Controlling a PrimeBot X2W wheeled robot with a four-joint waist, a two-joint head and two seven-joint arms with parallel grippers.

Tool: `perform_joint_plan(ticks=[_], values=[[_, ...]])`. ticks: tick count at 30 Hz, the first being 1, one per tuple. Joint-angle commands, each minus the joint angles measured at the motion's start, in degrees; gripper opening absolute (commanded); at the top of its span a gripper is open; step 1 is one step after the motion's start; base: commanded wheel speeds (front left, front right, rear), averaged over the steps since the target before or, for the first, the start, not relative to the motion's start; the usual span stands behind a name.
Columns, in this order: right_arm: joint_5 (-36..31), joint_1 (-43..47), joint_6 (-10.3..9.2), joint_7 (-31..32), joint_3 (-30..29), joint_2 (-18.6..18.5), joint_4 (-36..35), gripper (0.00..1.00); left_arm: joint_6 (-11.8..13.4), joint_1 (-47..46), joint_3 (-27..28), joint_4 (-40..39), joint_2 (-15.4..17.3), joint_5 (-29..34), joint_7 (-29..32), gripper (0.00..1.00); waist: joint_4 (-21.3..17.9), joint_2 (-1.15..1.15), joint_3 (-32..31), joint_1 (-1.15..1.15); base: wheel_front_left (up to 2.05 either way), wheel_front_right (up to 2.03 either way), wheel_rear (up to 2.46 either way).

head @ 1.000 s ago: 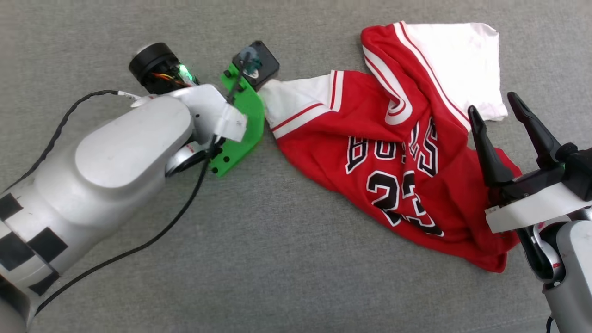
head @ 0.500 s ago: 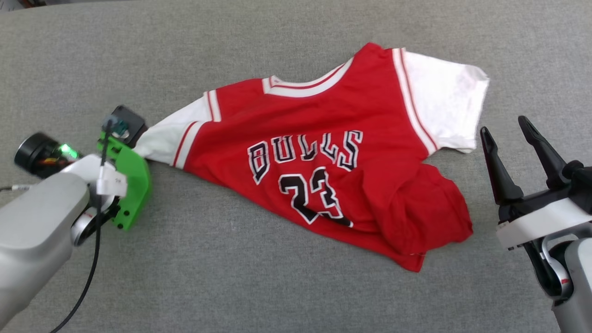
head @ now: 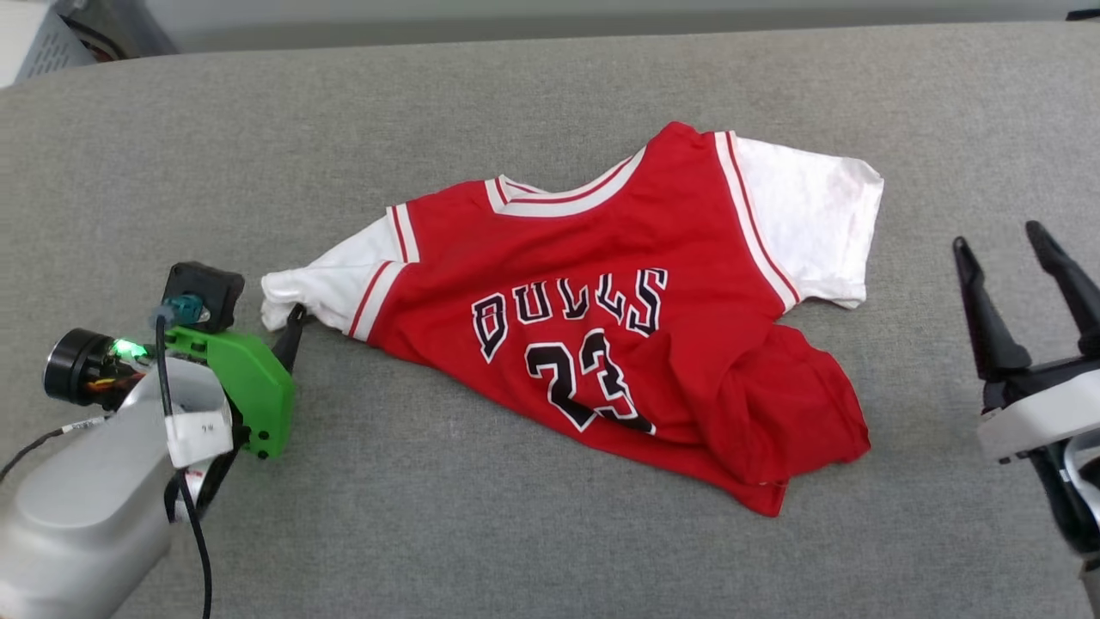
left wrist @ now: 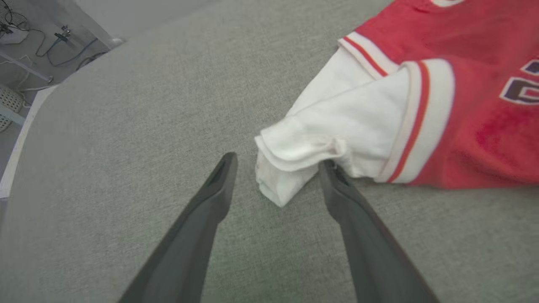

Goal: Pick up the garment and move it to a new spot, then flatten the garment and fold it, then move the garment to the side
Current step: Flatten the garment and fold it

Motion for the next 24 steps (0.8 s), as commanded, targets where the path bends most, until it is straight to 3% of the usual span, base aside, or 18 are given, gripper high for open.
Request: perform_joint_plan(ticks=[1, 5, 9, 14, 20, 24], values=[[0.0, 0.6, -0.04, 0.4, -1.2, -0.9, -0.8, 1.0, 1.9, 2.1, 0.8, -1.1, -0.3, 0.3, -2.7, 1.0, 1.7, 0.0, -2.2, 0.0, 0.0, 0.0, 0.0], [-0.3, -0.9, -0.04, 2.7, -3.4, -3.6, -3.0, 1.0, 7.6, 5.9, 3.7, -6.5, -0.2, 0.3, -8.3, 1.0, 3.3, 0.0, -3.6, 0.0, 0.0, 0.0, 0.0], [-0.2, -4.6, -0.04, 7.7, -3.5, -7.2, -5.4, 1.0, 14.3, 8.8, 7.9, -13.7, 0.1, 3.1, -10.0, 1.0, 4.8, 0.0, -3.6, 0.0, 0.0, 0.0, 0.0], [4.8, -11.7, -0.04, 19.7, 1.0, -13.6, -4.6, 1.0, 21.1, 13.1, 17.2, -24.2, -1.9, 12.4, -10.1, 1.0, 6.6, 0.0, -1.5, 0.0, 0.0, 0.0, 0.0], [14.9, -19.8, -0.04, 37.9, 8.2, -21.4, 0.3, 1.0, 24.9, 20.0, 26.3, -31.2, -7.6, 23.4, -10.1, 1.0, 8.5, 0.0, 2.2, 0.0, 0.0, 0.0, 0.0], [20.8, -25.0, -0.04, 49.8, 11.8, -24.7, 5.0, 1.0, 24.5, 23.5, 31.0, -33.7, -12.2, 28.7, -10.1, 1.0, 9.7, 0.0, 5.2, 0.0, 0.0, 0.0, 0.0]])
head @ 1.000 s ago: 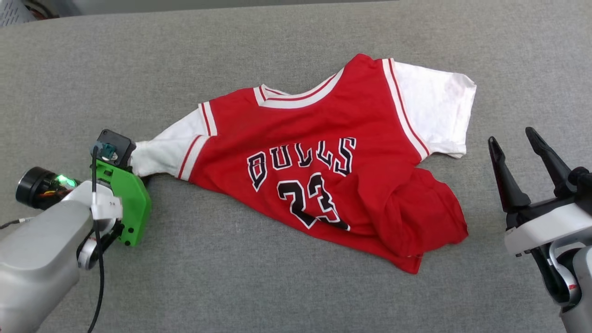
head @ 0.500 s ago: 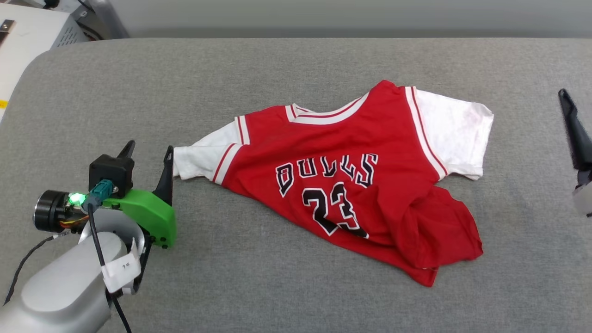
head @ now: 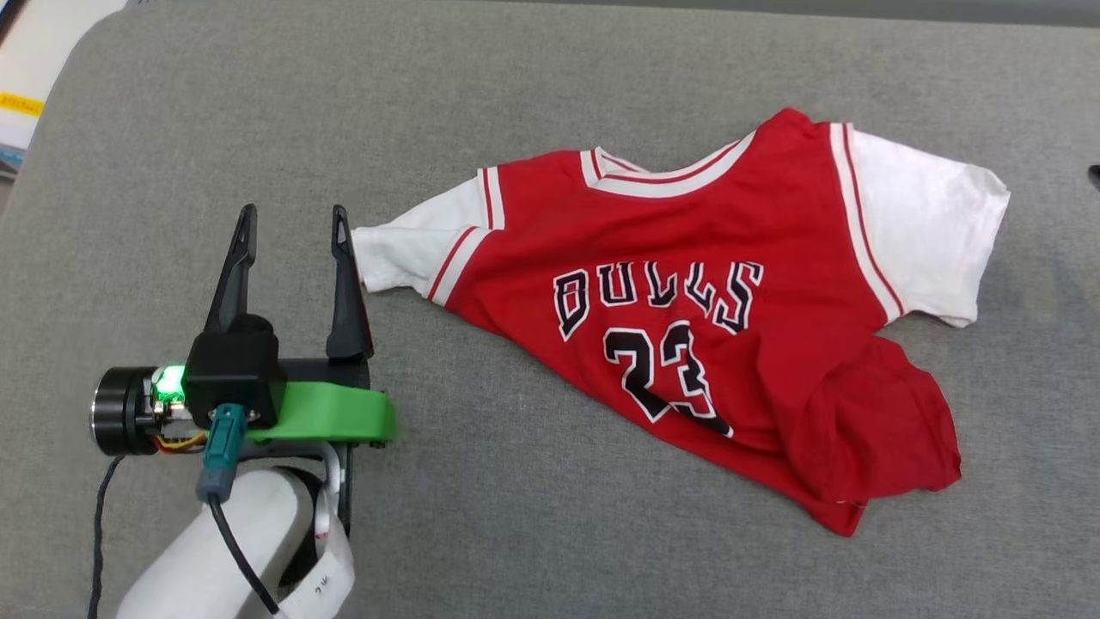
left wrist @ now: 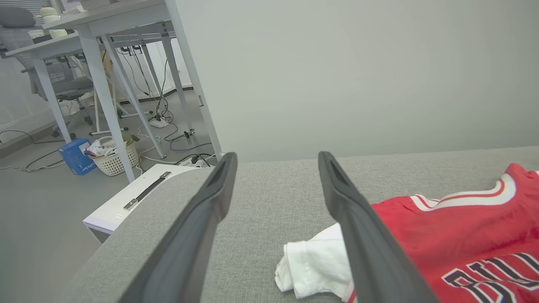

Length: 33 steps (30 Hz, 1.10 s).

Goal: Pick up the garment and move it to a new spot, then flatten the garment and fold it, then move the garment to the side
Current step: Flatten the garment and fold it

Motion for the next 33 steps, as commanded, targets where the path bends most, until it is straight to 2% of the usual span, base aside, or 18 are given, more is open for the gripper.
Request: perform_joint_plan(ticks=[1, 4, 8, 11, 12, 15, 20, 21, 22, 27, 33], values=[[1.5, -2.3, -0.04, 2.8, 0.9, -0.5, 1.6, 1.0, -0.5, 1.5, 1.5, -0.5, -1.5, 1.6, -0.3, 1.0, 2.0, 0.0, 3.4, 0.0, 0.0, 0.0, 0.0], [3.0, -6.0, -0.04, 8.1, 2.7, -0.7, 5.2, 1.0, -2.3, 2.9, 5.0, -0.9, -4.8, 4.6, -0.3, 1.0, 3.0, 0.0, 6.0, 0.0, 0.0, 0.0, 0.0], [2.2, -10.8, -0.04, 10.1, 5.5, 0.6, 8.7, 1.0, -5.5, 3.9, 9.3, -0.5, -8.2, 7.7, -0.3, 1.0, 3.9, 0.0, 8.9, 0.0, 0.0, 0.0, 0.0], [0.9, -13.3, -0.04, 9.2, 7.5, 1.7, 11.4, 1.0, -7.7, 3.9, 11.8, -0.2, -10.1, 9.6, -0.3, 1.0, 4.4, 0.0, 10.9, 0.0, 0.0, 0.0, 0.0], [0.3, -14.1, -0.04, 8.4, 8.9, 2.4, 13.7, 1.0, -9.1, 3.6, 13.3, -0.1, -11.4, 10.8, -0.3, 1.0, 4.8, 0.0, 11.8, 0.0, 0.0, 0.0, 0.0], [-0.6, -13.8, -0.04, 7.4, 12.4, 2.4, 16.7, 1.0, -11.2, 3.3, 15.3, 0.5, -13.2, 12.5, -0.3, 1.0, 5.3, 0.0, 12.6, 0.0, 0.0, 0.0, 0.0], [2.6, -12.4, -0.04, 5.3, 15.9, 3.2, 19.8, 1.0, -14.0, 3.7, 18.5, 1.6, -15.1, 14.7, -0.3, 1.0, 4.7, 0.0, 12.2, 0.0, 0.0, 0.0, 0.0], [3.2, -12.4, -0.04, 4.0, 16.2, 3.1, 19.7, 0.24, -14.4, 3.9, 19.0, 1.8, -15.4, 15.0, -0.3, 1.0, 4.5, 0.0, 12.0, 0.0, 0.0, 0.0, 0.0], [3.4, -12.5, -0.04, 2.4, 16.4, 3.0, 19.6, 0.0, -14.8, 4.0, 19.6, 2.1, -15.5, 15.3, -0.3, 1.0, 4.2, 0.0, 11.5, 0.0, 0.0, 0.0, 0.0], [5.9, -12.4, -0.04, -6.7, 17.1, 1.1, 17.7, 0.0, -17.2, 4.8, 23.2, 2.9, -15.6, 16.5, -0.3, 1.0, 2.1, 0.0, 8.3, 0.0, 0.0, 0.0, 0.0], [9.3, -8.5, -0.04, -14.4, 17.8, -3.8, 12.8, 0.0, -20.7, 4.8, 27.1, 3.2, -13.2, 17.3, -0.3, 1.0, -0.9, 0.0, 4.2, 0.0, 0.0, 0.0, 0.0]])
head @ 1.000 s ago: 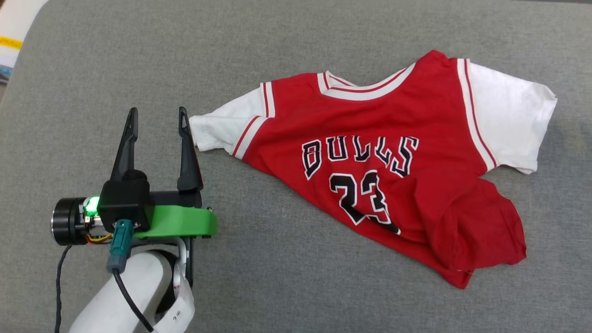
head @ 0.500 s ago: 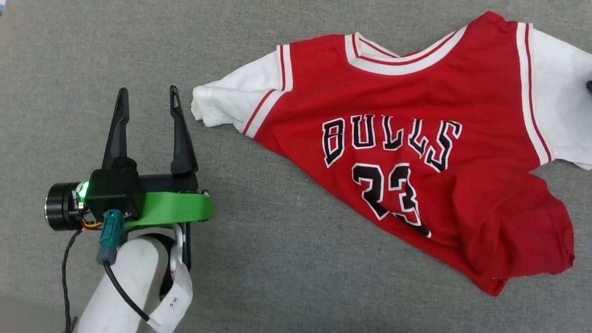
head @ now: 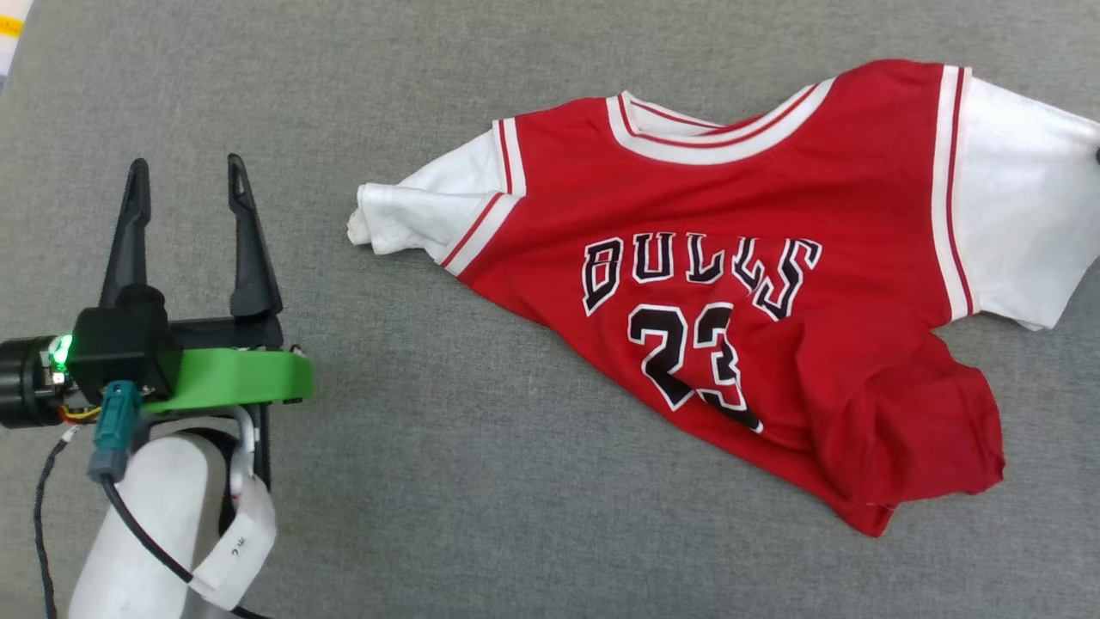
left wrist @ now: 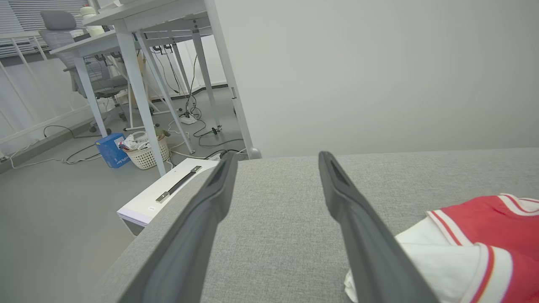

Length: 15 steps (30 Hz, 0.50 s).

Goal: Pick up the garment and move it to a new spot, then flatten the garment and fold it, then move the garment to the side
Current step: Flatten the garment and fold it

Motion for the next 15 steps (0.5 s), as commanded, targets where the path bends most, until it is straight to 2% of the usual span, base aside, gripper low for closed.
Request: perform_joint_plan(ticks=[1, 8, 11, 13, 14, 15], values=[[1.1, 2.1, -0.04, -1.2, 0.0, -1.5, -1.3, 0.0, -1.2, -0.2, 0.9, 0.3, 1.2, 0.4, -0.3, 1.0, -3.3, 0.0, -3.5, -0.01, 0.0, 0.0, 0.0], [4.5, 10.6, -0.04, -5.2, -2.3, -4.9, -8.1, 0.0, -7.5, -8.4, 1.6, 4.6, 7.0, 0.4, 0.5, 1.0, -5.9, 0.0, -5.6, -0.01, 0.0, 0.0, 0.0], [5.1, 14.9, -0.04, -6.2, -4.1, -5.7, -11.4, 0.0, -10.9, -14.4, 0.1, 6.4, 9.9, 1.0, 3.7, 1.0, -7.1, 0.0, -6.0, -0.01, 0.0, 0.0, 0.0], [5.2, 17.2, -0.04, -6.4, -5.3, -6.0, -13.0, 0.0, -13.5, -18.6, -1.1, 8.2, 11.0, 0.6, 6.7, 1.0, -7.8, 0.0, -6.0, -0.01, 0.0, 0.0, 0.0], [4.5, 19.6, -0.04, -6.3, -6.8, -5.9, -14.8, 0.0, -17.3, -24.8, -3.6, 11.5, 12.0, -0.7, 12.5, 1.0, -8.7, 0.0, -5.7, -0.01, 0.0, 0.0, 0.0], [4.1, 20.2, -0.04, -6.1, -7.3, -5.6, -15.4, 0.0, -18.3, -27.3, -4.9, 13.1, 12.4, -1.5, 15.3, 1.0, -9.0, 0.0, -5.4, -0.01, 0.0, 0.0, 0.0]])
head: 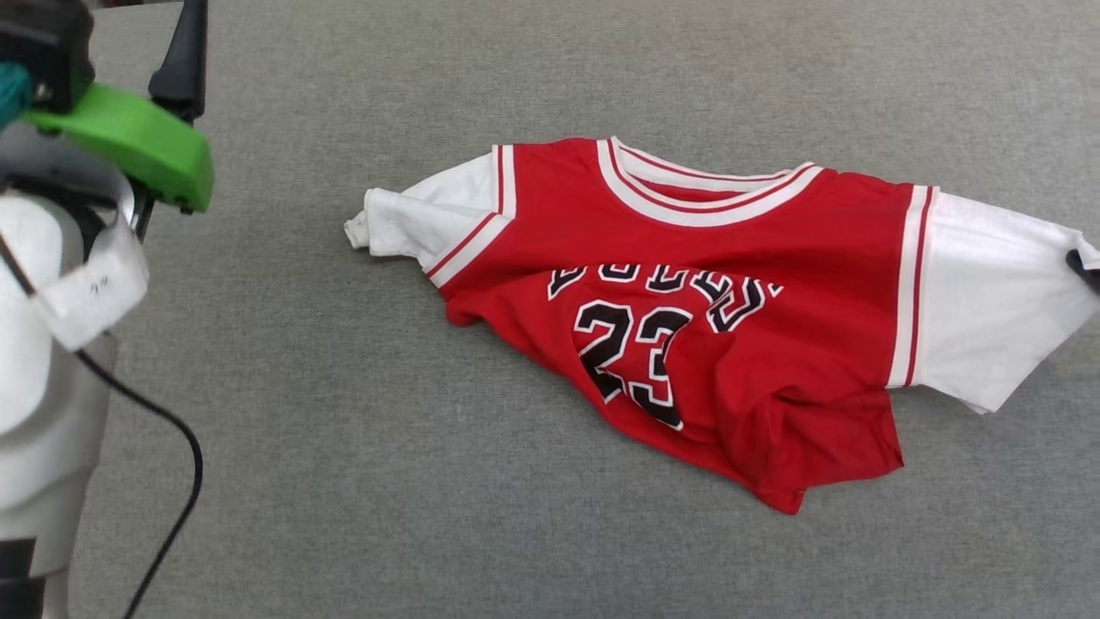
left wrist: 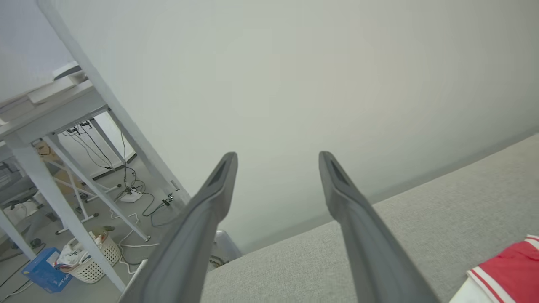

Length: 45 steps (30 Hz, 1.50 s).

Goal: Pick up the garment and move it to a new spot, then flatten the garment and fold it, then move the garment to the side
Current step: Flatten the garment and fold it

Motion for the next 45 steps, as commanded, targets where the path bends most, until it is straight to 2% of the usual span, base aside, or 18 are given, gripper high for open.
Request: perform_joint_plan(ticks=[1, 5, 8, 13, 16, 20, 26, 30, 35, 36, 37, 42, 45], values=[[-0.8, 1.1, -0.04, 0.1, -0.8, 0.5, -0.7, 0.0, -1.0, -3.2, -1.9, 2.1, 0.4, -1.5, 3.5, 1.0, -1.1, 0.0, 0.3, 0.0, 0.0, 0.0, 0.0], [-2.2, 1.9, -0.04, 1.3, -2.6, 1.7, -2.4, 0.0, -2.1, -11.0, -9.0, 9.2, 0.3, -8.6, 18.1, 1.0, -1.7, 0.0, 1.6, 0.0, 0.0, 0.0, 0.0], [-3.3, 1.7, -0.04, 2.5, -3.4, 2.6, -3.9, 0.0, -2.1, -15.8, -17.6, 12.5, 1.7, -16.8, 29.7, 1.0, -2.4, 0.0, 2.9, 0.0, 0.0, 0.0, 0.0], [-4.7, 0.2, -0.04, 4.1, -4.0, 4.0, -5.7, 0.0, -2.1, -20.7, -27.1, 16.5, 4.0, -27.8, 42.5, 1.0, -3.6, 0.0, 5.1, 0.0, 0.0, 0.0, 0.0], [-5.3, -0.7, -0.04, 4.6, -3.7, 4.5, -6.1, 0.0, -2.1, -21.7, -30.9, 18.6, 5.0, -31.5, 45.8, 1.0, -4.3, 0.0, 6.1, 0.0, 0.0, 0.0, 0.0], [-5.7, -1.7, -0.04, 4.8, -3.1, 5.0, -6.3, 0.0, -2.1, -21.7, -35.8, 20.6, 6.1, -34.6, 47.1, 1.0, -4.8, 0.0, 6.8, 0.0, 0.0, 0.0, 0.0], [-5.8, -2.3, -0.04, 4.9, -2.8, 4.8, -6.0, 0.0, -2.1, -21.1, -43.1, 18.4, 7.7, -40.9, 49.2, 1.0, -4.6, 0.0, 7.1, 0.0, 0.0, 0.0, 0.0], [-6.0, -3.0, -0.04, 4.5, -2.6, 4.9, -5.5, 0.0, -2.1, -21.9, -47.8, 17.7, 9.1, -41.6, 49.9, 1.0, -4.3, 0.0, 7.6, 0.0, 0.0, 0.0, 0.0], [-5.9, -4.1, -0.04, 4.4, -1.4, 5.2, -5.4, 0.0, -2.1, -22.1, -51.6, 20.7, 8.8, -41.9, 48.7, 1.0, -4.2, 0.0, 8.3, 0.0, 0.0, 0.0, 0.0], [-5.9, -4.4, -0.04, 4.3, -1.3, 5.2, -5.4, 0.0, -2.1, -22.0, -52.1, 21.3, 8.7, -42.1, 48.3, 0.47, -4.3, 0.0, 8.4, 0.0, 0.0, 0.0, 0.0], [-5.9, -4.7, -0.04, 4.2, -1.1, 5.2, -5.3, 0.0, -2.1, -22.0, -52.6, 22.0, 8.4, -42.3, 47.7, 0.0, -4.2, 0.0, 8.5, 0.0, 0.0, 0.0, 0.0], [-5.9, -5.7, -0.04, 3.5, -0.4, 4.9, -4.8, 0.0, -2.1, -22.0, -54.6, 23.4, 7.5, -43.7, 44.8, 0.0, -3.5, 0.0, 7.6, 0.0, 0.0, 0.0, 0.0], [-6.1, -6.3, -0.04, 2.2, -0.2, 4.6, -4.2, 0.0, -2.2, -22.7, -55.2, 23.1, 7.6, -44.1, 40.4, 0.0, -2.8, 0.0, 5.8, 0.0, 0.0, 0.0, 0.0]])
